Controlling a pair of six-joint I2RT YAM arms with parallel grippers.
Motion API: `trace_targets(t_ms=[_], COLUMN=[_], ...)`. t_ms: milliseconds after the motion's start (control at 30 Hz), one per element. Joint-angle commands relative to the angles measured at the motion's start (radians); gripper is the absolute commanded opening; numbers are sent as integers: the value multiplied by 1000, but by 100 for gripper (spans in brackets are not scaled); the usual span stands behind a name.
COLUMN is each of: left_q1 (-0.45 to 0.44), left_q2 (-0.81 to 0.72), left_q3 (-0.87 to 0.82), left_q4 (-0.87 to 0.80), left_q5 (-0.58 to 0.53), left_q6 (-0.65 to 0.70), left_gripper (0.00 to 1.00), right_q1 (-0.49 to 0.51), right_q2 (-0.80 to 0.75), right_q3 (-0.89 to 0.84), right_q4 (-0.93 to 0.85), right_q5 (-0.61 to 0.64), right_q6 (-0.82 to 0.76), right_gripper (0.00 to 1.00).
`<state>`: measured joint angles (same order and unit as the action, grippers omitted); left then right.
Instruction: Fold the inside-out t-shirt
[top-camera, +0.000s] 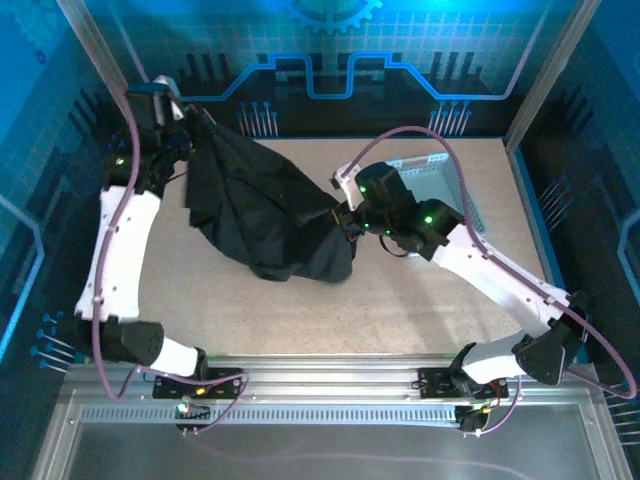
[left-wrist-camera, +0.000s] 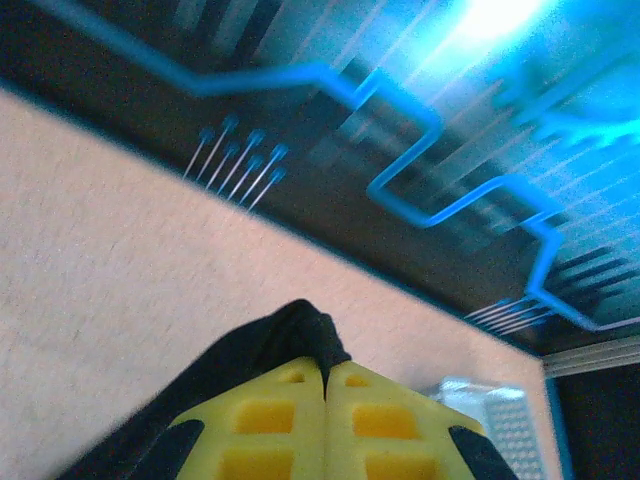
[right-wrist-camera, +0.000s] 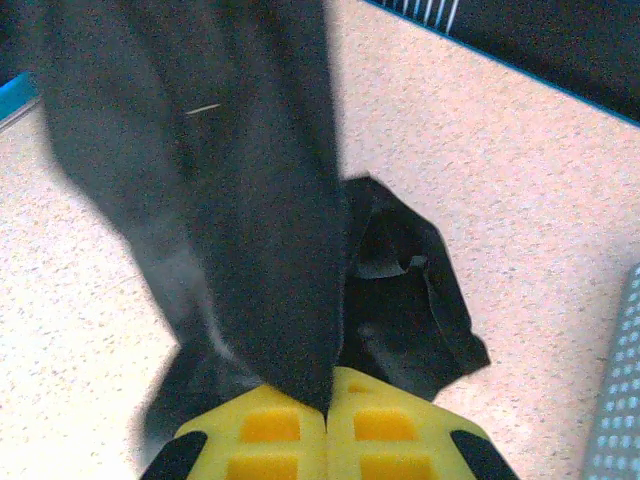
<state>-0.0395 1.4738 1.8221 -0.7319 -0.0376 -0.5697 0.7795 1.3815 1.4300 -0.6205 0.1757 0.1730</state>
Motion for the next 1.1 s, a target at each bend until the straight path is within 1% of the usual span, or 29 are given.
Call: trace_targets(t_ms=[0, 100, 133, 200, 267, 400, 467, 533, 600, 700, 800, 900, 967, 1033, 1067], left_q1=[33, 51, 51, 53, 52, 53, 53, 52, 55, 63, 64, 65, 64, 66, 66], left_q2=[-86, -92, -103, -141, -196, -354, -426, -483, -506, -494, -467, -440, -430, -425, -424], left_q3=[80, 104, 101, 57, -31, -297, -425, -554, -644, -731, -769, -765, -754, -744, -742], left_q4=[5, 6, 6, 19, 47, 111, 131, 150, 166, 192, 228, 229, 220, 211, 208], left_q5=[-4, 6, 2, -1, -6, -54, -91, -118, -131, -99, -35, -19, -26, -34, -37], left_q6=[-16, -16, -18, -30, -48, -112, -142, -161, -164, -167, -167, -159, -151, -141, -137], left_gripper=[0, 0, 0, 0, 0, 0, 0, 0, 0, 0, 0, 0, 0, 0, 0], right_q1=[36, 55, 54, 54, 54, 72, 93, 96, 97, 102, 108, 131, 175, 253, 281], right_q2=[-48, -26, -27, -37, -51, -101, -136, -164, -170, -149, -119, -126, -149, -163, -162], right_q3=[94, 139, 143, 121, 77, -117, -243, -370, -462, -590, -651, -676, -679, -678, -682], right_q4=[45, 18, 11, 2, -21, -21, 11, 46, 78, 143, 194, 223, 245, 275, 295], right_q5=[-32, -46, -48, -33, -2, 16, 17, 1, -15, -47, -51, -32, -27, 10, 29], right_q6=[14, 5, 8, 17, 31, 46, 47, 77, 113, 161, 185, 164, 110, 35, 8], right_gripper=[0, 0, 2, 4, 4, 5, 11, 15, 15, 15, 21, 30, 39, 48, 51])
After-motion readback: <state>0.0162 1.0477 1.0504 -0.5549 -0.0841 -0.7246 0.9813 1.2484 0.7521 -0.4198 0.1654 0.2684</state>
